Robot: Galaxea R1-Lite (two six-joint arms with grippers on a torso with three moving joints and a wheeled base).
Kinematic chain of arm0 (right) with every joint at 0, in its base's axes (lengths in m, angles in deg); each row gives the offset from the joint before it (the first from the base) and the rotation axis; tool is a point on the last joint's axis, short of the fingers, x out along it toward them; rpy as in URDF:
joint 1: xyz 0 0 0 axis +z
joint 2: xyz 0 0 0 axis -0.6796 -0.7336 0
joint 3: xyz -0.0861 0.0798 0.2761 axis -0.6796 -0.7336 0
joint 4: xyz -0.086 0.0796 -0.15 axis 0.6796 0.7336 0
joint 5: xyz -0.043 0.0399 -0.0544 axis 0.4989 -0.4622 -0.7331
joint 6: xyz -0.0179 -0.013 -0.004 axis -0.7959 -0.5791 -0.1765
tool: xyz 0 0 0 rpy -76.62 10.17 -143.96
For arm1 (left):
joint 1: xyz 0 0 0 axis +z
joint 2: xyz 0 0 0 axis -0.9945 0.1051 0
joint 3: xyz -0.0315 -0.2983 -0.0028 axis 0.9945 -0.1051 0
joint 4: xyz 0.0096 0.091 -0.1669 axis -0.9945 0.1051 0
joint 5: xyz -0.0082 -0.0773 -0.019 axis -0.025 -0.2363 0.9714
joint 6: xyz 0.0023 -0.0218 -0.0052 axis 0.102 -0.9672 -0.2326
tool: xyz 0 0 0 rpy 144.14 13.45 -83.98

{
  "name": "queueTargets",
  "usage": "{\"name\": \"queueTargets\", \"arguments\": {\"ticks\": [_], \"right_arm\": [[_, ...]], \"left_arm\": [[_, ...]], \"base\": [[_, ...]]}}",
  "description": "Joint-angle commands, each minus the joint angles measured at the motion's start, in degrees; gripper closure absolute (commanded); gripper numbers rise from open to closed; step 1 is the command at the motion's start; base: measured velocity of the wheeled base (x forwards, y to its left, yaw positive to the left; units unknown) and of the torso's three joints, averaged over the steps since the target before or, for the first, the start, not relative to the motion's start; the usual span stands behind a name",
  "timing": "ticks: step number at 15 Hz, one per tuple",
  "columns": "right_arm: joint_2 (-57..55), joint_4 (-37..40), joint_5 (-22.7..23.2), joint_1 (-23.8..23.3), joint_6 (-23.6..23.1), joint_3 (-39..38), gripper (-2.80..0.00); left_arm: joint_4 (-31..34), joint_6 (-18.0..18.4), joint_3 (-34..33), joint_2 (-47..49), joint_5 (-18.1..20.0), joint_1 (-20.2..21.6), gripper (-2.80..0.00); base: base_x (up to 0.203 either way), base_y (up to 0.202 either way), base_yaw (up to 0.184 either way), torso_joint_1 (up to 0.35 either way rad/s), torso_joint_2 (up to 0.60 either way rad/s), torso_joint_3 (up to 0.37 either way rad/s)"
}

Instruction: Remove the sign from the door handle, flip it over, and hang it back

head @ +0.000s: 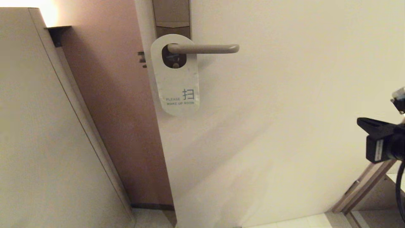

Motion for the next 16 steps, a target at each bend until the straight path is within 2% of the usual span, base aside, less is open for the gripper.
{"name": "queueTargets", "arguments": {"ticks": [1,4,6,9,11,16], "right_arm": [[7.1,-0.1,2.2,-3.0,1.0,-5.7,0.00],[14.2,-0.4,10.3,-9.6,4.4,-15.2,0.00],[19.0,-0.5,15.8,-12.5,6.7,-20.8,0.00],[27.8,-0.4,22.5,-16.0,7.6,-28.4,0.00],[34.3,1.0,23.9,-17.2,7.6,-32.4,0.00],[48.6,14.1,23.0,-18.8,7.7,-33.4,0.00]], "left_arm": [[0.0,0.0,0.0,0.0,0.0,0.0,0.00],[0.0,0.0,0.0,0.0,0.0,0.0,0.00],[0.0,0.0,0.0,0.0,0.0,0.0,0.00],[0.0,0.0,0.0,0.0,0.0,0.0,0.00],[-0.1,0.0,0.0,0.0,0.0,0.0,0.00],[0.0,0.0,0.0,0.1,0.0,0.0,0.00]], "base": [[0.000,0.000,0.000,0.000,0.00,0.000],[0.000,0.000,0.000,0.000,0.00,0.000],[0.000,0.000,0.000,0.000,0.00,0.000],[0.000,0.000,0.000,0.000,0.00,0.000],[0.000,0.000,0.000,0.000,0.00,0.000],[0.000,0.000,0.000,0.000,0.00,0.000]]}}
